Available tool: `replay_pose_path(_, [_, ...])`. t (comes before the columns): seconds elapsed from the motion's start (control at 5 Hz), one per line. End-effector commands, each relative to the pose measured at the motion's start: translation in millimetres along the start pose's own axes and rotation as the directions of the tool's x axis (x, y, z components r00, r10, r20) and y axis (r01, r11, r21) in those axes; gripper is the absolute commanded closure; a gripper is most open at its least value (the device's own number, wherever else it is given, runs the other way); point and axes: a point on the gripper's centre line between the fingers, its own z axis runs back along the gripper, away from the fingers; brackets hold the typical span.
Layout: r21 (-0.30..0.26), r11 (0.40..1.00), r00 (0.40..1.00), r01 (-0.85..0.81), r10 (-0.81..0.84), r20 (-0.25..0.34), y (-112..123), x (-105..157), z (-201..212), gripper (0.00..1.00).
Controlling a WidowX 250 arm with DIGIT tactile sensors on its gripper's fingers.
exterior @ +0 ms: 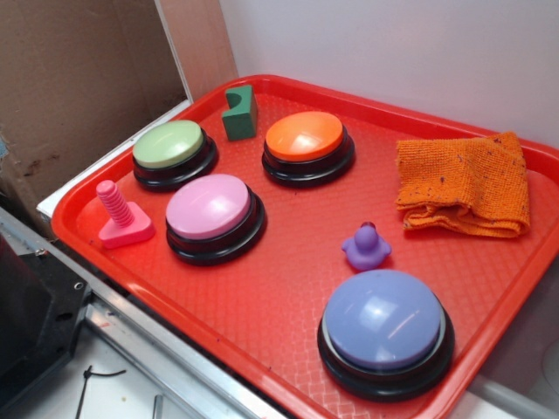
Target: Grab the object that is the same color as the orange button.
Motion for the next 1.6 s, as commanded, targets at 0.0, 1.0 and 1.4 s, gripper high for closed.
replay_pose_path(0.0, [0.000,1.000,1.000,0.000,0.000,0.000,0,0,0,0.00])
replay_pose_path(1.0, [-0.046,0.975,0.973,0.217,-0.220,-0.065,-14,148,-35,0.00])
replay_pose_path(1.4, [-0.096,0.812,0.801,0.576,-0.584,-0.132,-112,139,-59,0.00])
